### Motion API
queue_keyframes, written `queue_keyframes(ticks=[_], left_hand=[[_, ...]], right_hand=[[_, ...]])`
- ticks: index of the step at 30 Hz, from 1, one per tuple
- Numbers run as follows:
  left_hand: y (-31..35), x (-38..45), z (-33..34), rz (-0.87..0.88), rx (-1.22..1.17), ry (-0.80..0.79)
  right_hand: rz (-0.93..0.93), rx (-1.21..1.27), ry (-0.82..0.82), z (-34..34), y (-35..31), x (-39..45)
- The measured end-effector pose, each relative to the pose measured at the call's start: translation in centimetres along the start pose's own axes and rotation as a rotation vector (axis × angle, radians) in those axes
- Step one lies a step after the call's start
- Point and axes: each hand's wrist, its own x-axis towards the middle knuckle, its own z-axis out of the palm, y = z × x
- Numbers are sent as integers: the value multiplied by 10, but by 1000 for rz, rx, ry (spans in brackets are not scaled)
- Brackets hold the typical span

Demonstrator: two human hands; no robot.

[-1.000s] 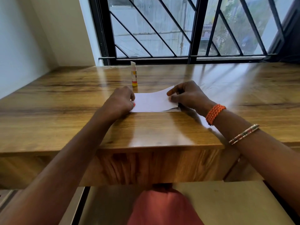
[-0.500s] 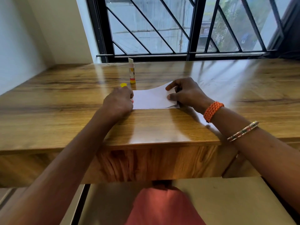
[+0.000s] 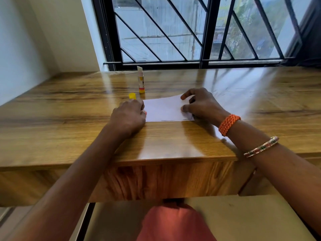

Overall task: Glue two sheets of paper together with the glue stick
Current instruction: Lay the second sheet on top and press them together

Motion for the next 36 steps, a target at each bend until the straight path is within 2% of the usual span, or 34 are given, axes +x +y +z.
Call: queue_keyframes(ticks=[7, 11, 16, 19, 29, 34, 36], left_hand=[[0, 0, 1, -7, 35, -22], [2, 2, 4, -23, 111, -110], [2, 11, 5, 174, 110, -288], [-1, 13, 3, 212, 72, -342], [-2, 8, 0, 159, -53, -317], [-3, 7, 4, 181, 21, -300], [-4, 7, 6, 139, 56, -317]], right_hand=[[74, -74, -37, 4, 3, 4], [76, -105, -44, 4, 6, 4], [70, -137, -50, 4, 6, 4], [81, -126, -66, 2, 6, 3], [84, -343, -35, 0, 2, -3], [112, -436, -94, -4, -7, 2], [149, -438, -116, -7, -10, 4]])
